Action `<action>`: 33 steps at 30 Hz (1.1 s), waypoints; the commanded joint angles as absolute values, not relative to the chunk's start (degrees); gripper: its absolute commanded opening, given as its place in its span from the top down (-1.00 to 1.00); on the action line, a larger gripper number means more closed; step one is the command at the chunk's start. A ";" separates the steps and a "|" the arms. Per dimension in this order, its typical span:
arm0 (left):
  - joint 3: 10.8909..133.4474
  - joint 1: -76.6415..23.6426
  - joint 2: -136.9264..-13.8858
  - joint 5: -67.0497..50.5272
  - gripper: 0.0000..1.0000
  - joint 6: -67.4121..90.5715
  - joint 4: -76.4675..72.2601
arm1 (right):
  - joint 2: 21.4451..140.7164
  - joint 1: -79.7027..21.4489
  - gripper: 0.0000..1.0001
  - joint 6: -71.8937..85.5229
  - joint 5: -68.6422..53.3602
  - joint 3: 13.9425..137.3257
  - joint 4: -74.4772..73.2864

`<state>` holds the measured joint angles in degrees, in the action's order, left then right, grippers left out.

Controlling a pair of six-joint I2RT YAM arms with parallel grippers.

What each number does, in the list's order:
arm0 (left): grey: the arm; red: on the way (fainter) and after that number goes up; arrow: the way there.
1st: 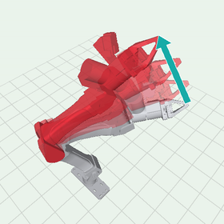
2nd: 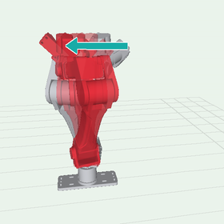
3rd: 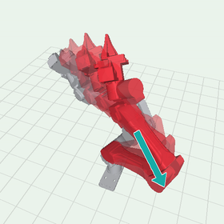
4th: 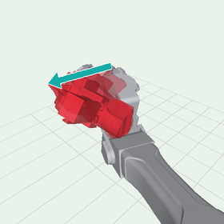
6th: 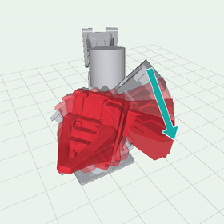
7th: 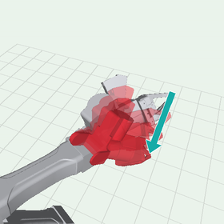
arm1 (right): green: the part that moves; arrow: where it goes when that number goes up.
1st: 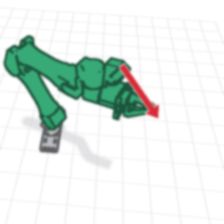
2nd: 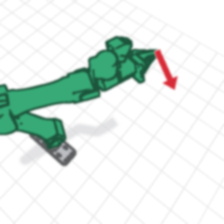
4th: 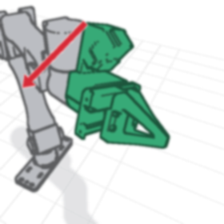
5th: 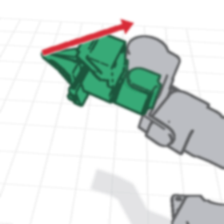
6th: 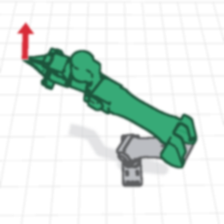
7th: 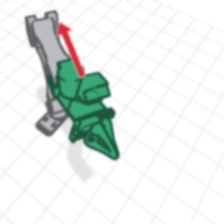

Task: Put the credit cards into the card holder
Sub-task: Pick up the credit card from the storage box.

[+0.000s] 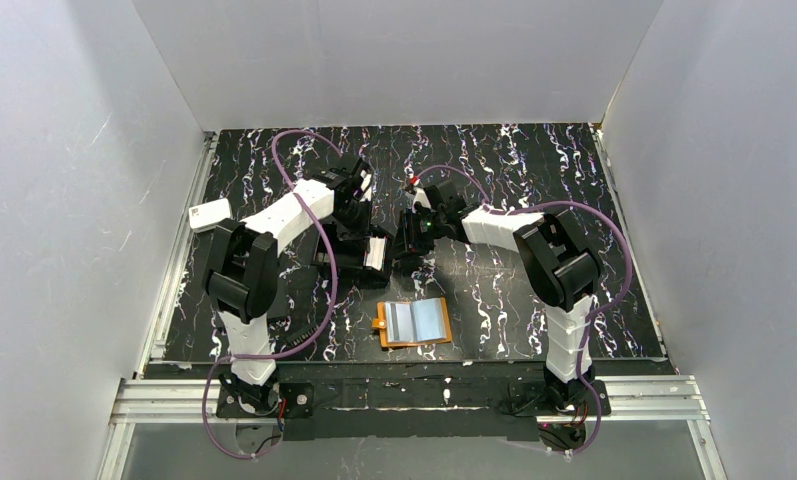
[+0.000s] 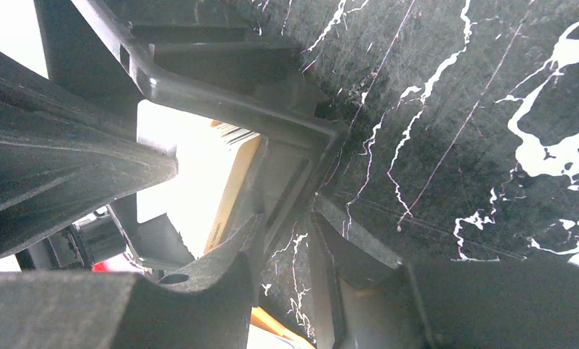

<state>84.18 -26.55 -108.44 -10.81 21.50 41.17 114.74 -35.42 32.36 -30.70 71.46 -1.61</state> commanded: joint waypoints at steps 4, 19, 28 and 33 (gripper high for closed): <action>85.51 -27.43 -105.82 -14.30 1.00 22.07 40.14 | 114.96 -36.21 0.25 32.34 -31.38 73.39 0.69; 89.45 -27.47 -102.38 -13.18 1.00 23.27 46.14 | 113.48 -36.12 0.18 32.43 -29.28 73.22 0.17; 92.56 -26.19 -95.77 -12.04 1.00 23.02 49.05 | 110.09 -35.27 -0.12 29.52 -25.26 74.52 -7.22; 91.46 -23.98 -90.40 -19.86 1.00 24.00 45.19 | 105.98 -34.54 -0.35 22.66 -18.68 77.96 -18.44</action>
